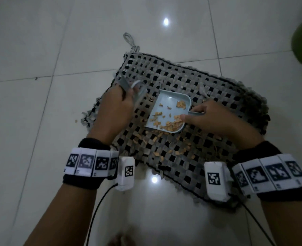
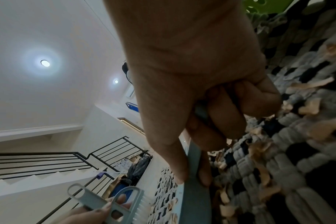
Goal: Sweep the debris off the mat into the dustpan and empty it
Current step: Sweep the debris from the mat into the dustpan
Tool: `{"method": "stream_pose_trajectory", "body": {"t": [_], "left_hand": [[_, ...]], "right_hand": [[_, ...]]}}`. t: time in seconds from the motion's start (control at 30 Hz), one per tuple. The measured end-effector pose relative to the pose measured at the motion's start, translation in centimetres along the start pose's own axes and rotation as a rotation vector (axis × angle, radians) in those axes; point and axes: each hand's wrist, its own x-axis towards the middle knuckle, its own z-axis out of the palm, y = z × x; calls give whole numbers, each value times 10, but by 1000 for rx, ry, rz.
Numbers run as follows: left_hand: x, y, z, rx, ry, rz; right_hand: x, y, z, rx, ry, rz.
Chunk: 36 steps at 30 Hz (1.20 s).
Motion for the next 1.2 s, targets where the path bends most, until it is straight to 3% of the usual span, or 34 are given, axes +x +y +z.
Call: {"method": "stream_pose_trajectory", "body": {"t": [0.1, 0.4, 0.53, 0.67, 0.77, 0.93, 1.1, 1.2], "left_hand": [[4, -9, 9, 50, 114, -43], [-34, 25, 54, 183, -99, 163], [-20, 19, 35, -2, 53, 96], [-3, 8, 29, 81, 141, 75], [-6, 9, 44, 168, 36, 70], [-35, 32, 57, 64, -116, 209], [-21, 16, 39, -38, 96, 129], [-11, 5, 37, 33, 112, 82]], "right_hand": [[-2, -1, 2, -6, 6, 17], [1, 6, 1, 40, 14, 23], [-1, 9, -2, 67, 9, 22], [-1, 11, -1, 57, 21, 37], [-1, 12, -2, 66, 34, 36], [-5, 11, -8, 69, -7, 30], [-4, 17, -11, 110, -11, 29], [-4, 19, -12, 114, -7, 48]]}}
